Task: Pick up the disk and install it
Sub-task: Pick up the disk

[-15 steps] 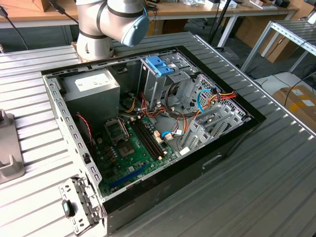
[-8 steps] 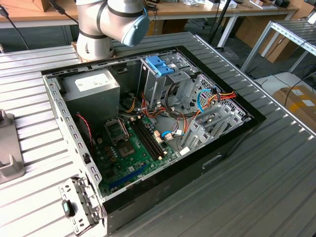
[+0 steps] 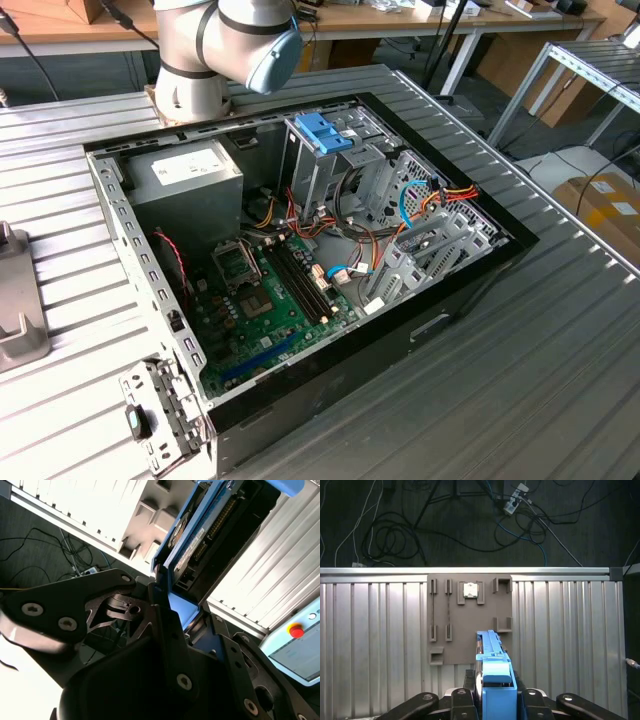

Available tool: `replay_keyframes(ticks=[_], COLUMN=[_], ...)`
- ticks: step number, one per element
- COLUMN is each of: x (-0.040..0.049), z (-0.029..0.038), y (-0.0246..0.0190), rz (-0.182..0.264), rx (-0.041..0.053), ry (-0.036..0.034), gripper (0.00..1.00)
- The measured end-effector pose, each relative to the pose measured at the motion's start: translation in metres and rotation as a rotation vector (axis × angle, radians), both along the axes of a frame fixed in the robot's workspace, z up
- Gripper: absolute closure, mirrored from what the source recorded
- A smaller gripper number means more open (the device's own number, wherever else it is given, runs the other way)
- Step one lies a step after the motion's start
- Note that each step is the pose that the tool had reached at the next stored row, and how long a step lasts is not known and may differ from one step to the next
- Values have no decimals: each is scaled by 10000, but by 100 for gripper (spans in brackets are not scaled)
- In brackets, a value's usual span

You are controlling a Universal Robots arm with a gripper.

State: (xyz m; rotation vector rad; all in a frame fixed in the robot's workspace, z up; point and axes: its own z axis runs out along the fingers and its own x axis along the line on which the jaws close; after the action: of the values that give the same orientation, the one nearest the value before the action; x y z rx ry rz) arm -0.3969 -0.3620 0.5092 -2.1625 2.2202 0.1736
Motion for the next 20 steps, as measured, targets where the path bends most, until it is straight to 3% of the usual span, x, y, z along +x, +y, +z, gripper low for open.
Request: replay_keyframes(ticks=[20], x=[90], z=[0], y=[-15], rz=[0], rx=[0], ry=[0], gripper=[63])
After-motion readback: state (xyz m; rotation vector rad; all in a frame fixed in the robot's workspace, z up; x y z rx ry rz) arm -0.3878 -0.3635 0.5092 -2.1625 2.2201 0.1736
